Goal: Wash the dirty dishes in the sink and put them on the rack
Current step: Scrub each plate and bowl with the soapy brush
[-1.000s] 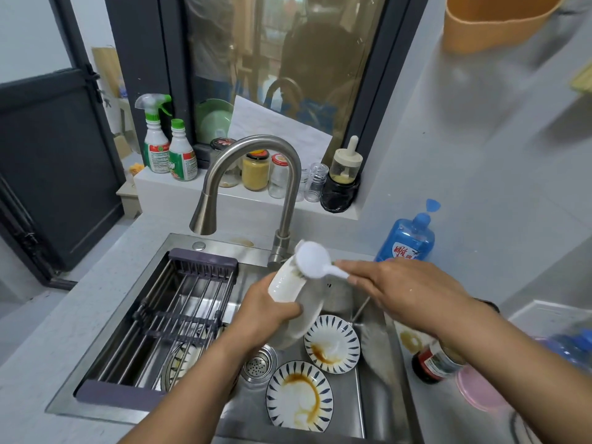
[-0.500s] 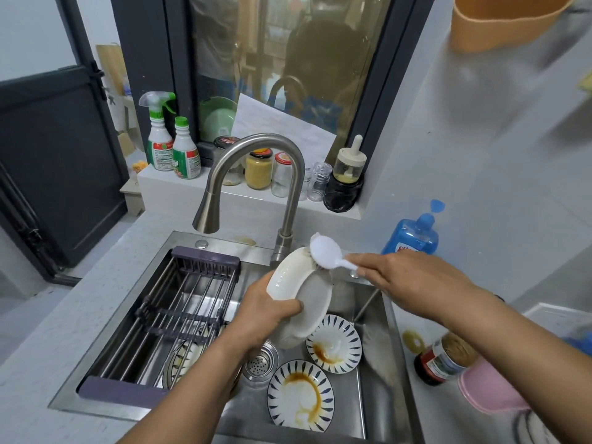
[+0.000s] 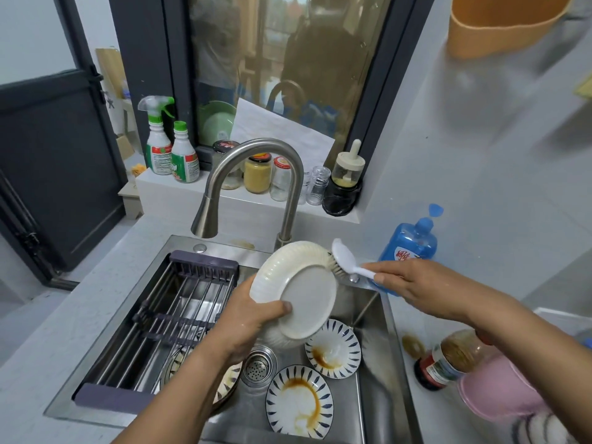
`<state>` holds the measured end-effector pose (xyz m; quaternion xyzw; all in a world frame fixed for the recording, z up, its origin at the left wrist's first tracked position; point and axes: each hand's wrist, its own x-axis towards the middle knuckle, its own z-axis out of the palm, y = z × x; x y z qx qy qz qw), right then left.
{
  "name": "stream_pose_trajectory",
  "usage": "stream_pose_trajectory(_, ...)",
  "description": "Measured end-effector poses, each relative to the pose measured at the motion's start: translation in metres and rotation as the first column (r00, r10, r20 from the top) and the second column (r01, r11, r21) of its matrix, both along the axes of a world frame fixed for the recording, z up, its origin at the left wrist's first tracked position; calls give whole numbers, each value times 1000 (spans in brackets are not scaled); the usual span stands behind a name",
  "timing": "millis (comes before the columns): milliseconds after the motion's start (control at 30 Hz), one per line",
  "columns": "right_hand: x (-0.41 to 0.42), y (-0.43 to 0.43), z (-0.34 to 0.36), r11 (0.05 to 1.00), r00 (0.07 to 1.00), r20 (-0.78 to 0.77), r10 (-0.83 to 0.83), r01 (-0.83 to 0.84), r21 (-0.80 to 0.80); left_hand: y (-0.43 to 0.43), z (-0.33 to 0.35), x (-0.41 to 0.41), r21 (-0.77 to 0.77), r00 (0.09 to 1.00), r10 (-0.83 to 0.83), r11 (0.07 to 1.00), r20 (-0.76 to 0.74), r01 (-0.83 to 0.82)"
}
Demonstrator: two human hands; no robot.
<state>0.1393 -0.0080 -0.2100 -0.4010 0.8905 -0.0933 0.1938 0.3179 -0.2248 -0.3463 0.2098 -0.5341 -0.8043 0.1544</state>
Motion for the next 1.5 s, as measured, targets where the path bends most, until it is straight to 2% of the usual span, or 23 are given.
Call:
stream_pose_trajectory(100, 1, 3, -9, 954, 959, 238, -152, 205, -217, -2, 2, 0, 171, 995, 8, 985, -97, 8)
stream_pose_trajectory(200, 8, -12, -18, 889, 932, 332, -145, 270, -370, 4, 6, -1, 272, 983, -10, 960, -186, 61)
stream_pose_trajectory(333, 12, -31, -20, 875, 925, 374, -61, 230, -427, 12, 14, -1, 289, 968, -68, 947, -242, 139)
stream_pose_trajectory(433, 10, -33, -18, 884, 926, 377, 6, 171, -435, 3, 16, 3, 158, 983, -112, 978, -147, 135)
stream_pose_trajectory(500, 11, -35, -15, 904, 940, 337, 60, 91, -417, -7, 23, 5, -71, 987, -148, 987, -64, 143)
stream_pose_trajectory(600, 17, -43, -7, 944, 964, 226, 140, -60, -325, -16, 38, -3, -382, 970, -243, 896, 12, 229)
stream_pose_trajectory(700, 22, -52, 0, 956, 979, 60, 193, -174, -235, -12, 44, -11, -483, 957, -282, 830, 69, 280)
stream_pose_trajectory(800, 22, -52, 14, 953, 966, -132, 222, -243, -180, -13, 36, -10, -462, 979, -168, 863, 114, 202)
stream_pose_trajectory(867, 22, -46, 28, 953, 926, -269, 266, -295, -72, -17, 29, -8, -461, 986, -104, 874, 133, 154)
stream_pose_trajectory(967, 40, -40, 39, 929, 840, -397, 370, -342, 142, -19, 25, -7, -468, 988, -52, 877, 143, 114)
stream_pose_trajectory(1033, 50, -43, 38, 916, 790, -464, 400, -333, 223, -17, 25, -6, -467, 991, -41, 879, 130, 97)
stream_pose_trajectory(1133, 34, -37, 38, 959, 840, -465, 279, -218, 182, -16, 23, 1, -379, 998, 10, 925, 65, 16)
stream_pose_trajectory(1233, 9, -20, 29, 984, 910, -387, 148, -99, 145, -16, 18, 7, -155, 995, 99, 983, 4, -97)
stream_pose_trajectory(1333, 5, -13, 20, 987, 925, -362, 119, -69, 148, -13, 14, 6, 28, 991, 133, 991, -5, -133)
stream_pose_trajectory(1433, 21, -24, 20, 986, 914, -375, 152, -115, 120, -5, 12, 0, -17, 995, 89, 996, 50, -89)
stream_pose_trajectory(1500, 30, -33, 19, 978, 888, -414, 202, -160, 134, 0, 10, -3, 9, 995, 89, 996, 54, -90)
